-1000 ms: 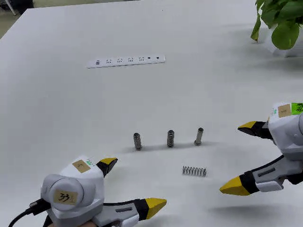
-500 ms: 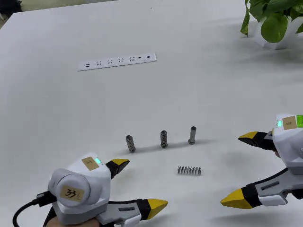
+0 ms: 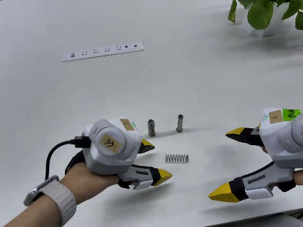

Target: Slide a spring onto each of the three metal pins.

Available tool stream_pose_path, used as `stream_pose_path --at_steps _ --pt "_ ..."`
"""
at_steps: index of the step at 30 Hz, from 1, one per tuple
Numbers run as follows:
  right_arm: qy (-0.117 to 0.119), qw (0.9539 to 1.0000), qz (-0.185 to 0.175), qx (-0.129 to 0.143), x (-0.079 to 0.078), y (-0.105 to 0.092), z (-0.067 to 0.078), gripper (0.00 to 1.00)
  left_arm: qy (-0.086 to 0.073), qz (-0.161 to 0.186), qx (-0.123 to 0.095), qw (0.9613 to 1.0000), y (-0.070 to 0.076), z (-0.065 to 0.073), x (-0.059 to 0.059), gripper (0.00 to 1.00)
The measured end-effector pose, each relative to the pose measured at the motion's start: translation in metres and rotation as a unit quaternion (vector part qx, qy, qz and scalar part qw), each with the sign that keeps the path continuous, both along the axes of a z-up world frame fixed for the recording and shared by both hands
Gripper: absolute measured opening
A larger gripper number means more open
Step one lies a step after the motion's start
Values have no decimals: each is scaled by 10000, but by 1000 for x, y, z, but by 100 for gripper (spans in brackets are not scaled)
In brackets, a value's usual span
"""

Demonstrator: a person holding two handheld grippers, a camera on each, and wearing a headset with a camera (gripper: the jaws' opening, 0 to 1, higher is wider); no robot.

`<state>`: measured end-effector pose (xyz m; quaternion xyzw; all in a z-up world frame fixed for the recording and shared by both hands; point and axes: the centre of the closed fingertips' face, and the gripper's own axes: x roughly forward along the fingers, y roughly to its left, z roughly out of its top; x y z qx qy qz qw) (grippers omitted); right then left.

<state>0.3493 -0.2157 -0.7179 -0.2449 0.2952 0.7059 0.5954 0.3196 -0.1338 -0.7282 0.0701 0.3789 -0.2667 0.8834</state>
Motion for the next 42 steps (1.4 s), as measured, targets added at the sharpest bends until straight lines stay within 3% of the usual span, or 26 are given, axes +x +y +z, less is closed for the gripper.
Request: stream_pose_path --at_steps 3,8,17,18,19,24,27,29,33,37,39,42 --pt "11 10000 2 18 -3 1 1 93 52 -127 132 9998 5 -5 9 38" --pt "65 10000 -22 60 -6 2 2 92 132 -303 272 9991 3 -10 18 25" --pt "56 10000 -11 78 -9 1 3 91 295 -831 755 9932 -2 -23 17 19" --pt "52 10000 -13 81 -9 1 3 90 181 -965 849 9915 -3 -21 19 19" --pt "61 9999 -18 88 -9 1 3 90 278 -944 905 9910 -1 -23 17 18" --pt "67 9999 0 81 -10 1 3 89 391 -1186 1200 9849 -1 -25 17 16" --pt "78 9999 4 92 -11 3 3 89 435 -1505 1481 9765 -5 -26 14 13" --pt "87 9999 30 85 -13 4 2 89 369 -1623 1635 9724 -6 -26 15 12" --pt "123 9998 81 101 -16 7 2 89 578 -1451 1484 9765 -4 -28 16 12" --pt "144 9998 125 95 -19 8 2 88 555 -1437 1479 9769 -5 -28 15 11" --pt "158 9997 155 95 -21 8 2 87 506 -1341 1411 9796 -4 -28 15 11" --pt "205 9996 162 123 -24 9 4 87 317 -1061 1149 9872 -4 -26 16 11"
